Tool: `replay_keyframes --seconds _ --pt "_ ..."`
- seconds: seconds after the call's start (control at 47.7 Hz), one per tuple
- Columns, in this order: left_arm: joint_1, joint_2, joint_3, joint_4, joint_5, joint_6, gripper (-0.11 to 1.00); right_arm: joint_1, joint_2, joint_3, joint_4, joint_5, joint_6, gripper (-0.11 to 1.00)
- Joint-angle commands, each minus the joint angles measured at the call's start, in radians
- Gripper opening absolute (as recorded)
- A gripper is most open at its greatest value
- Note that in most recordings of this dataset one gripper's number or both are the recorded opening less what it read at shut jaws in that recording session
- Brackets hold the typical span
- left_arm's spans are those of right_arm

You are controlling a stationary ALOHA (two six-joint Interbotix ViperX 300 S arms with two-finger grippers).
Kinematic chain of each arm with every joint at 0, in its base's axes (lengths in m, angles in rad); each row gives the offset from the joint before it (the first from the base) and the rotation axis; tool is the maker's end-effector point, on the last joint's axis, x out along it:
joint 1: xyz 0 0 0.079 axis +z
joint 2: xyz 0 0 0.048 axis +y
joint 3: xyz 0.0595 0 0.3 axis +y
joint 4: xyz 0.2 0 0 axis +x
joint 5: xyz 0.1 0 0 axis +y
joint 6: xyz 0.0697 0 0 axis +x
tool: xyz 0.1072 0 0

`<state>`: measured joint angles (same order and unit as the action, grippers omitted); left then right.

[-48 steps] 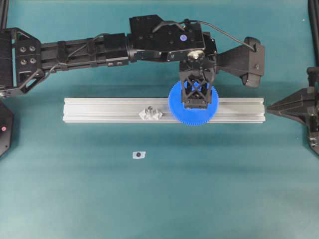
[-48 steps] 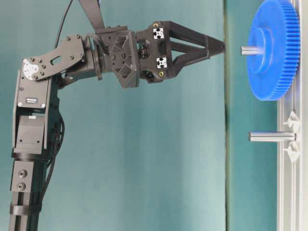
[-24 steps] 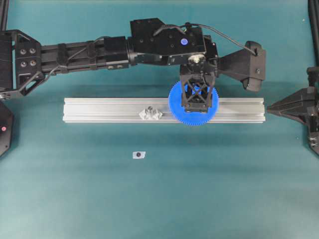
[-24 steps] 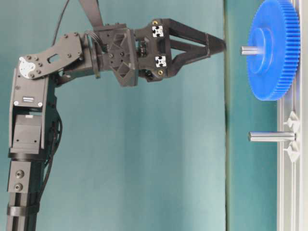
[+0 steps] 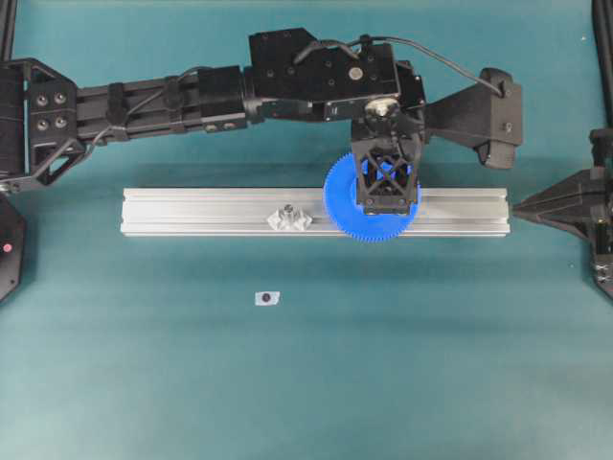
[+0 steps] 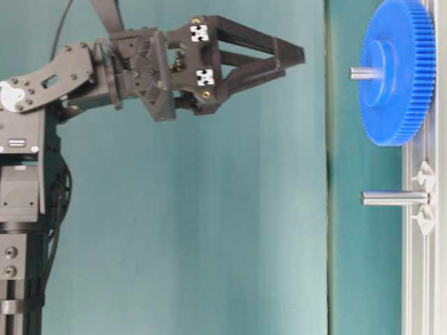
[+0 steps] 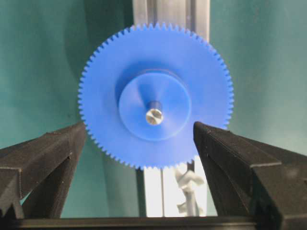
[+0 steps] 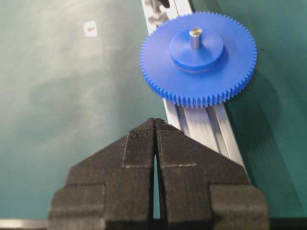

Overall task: Find the location of the shaft and insert the large gear.
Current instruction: 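Raise the open left gripper away from the seated gear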

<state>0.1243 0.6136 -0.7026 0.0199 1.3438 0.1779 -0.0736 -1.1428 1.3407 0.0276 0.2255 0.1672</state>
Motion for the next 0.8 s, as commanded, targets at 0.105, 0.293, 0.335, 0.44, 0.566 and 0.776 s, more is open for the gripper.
replay_keyframes --seconds 0.105,0.293,0.335,0.44,0.566,0.776 --pt "-0.009 -0.029 -0.048 0.002 0.014 -0.014 0.94 0.000 0.008 -0.023 0.002 -0.005 0.012 -0.03" --pt "-0.012 -0.018 -0.048 0.002 0.028 -0.015 0.94 0.000 0.008 -0.025 0.002 -0.005 0.012 -0.03" --pt "-0.014 -0.017 -0.049 0.002 0.028 -0.015 0.94 0.000 0.008 -0.025 0.002 -0.005 0.012 -0.03" --pt "-0.017 -0.015 -0.051 0.002 0.029 -0.017 0.94 0.000 0.006 -0.026 0.002 -0.005 0.012 -0.03" --pt "-0.018 -0.015 -0.055 0.002 0.032 -0.025 0.94 0.000 0.008 -0.026 0.002 -0.005 0.012 -0.03" --pt "-0.018 -0.014 -0.057 0.000 0.040 -0.031 0.94 0.002 0.008 -0.026 0.000 -0.005 0.012 -0.03"
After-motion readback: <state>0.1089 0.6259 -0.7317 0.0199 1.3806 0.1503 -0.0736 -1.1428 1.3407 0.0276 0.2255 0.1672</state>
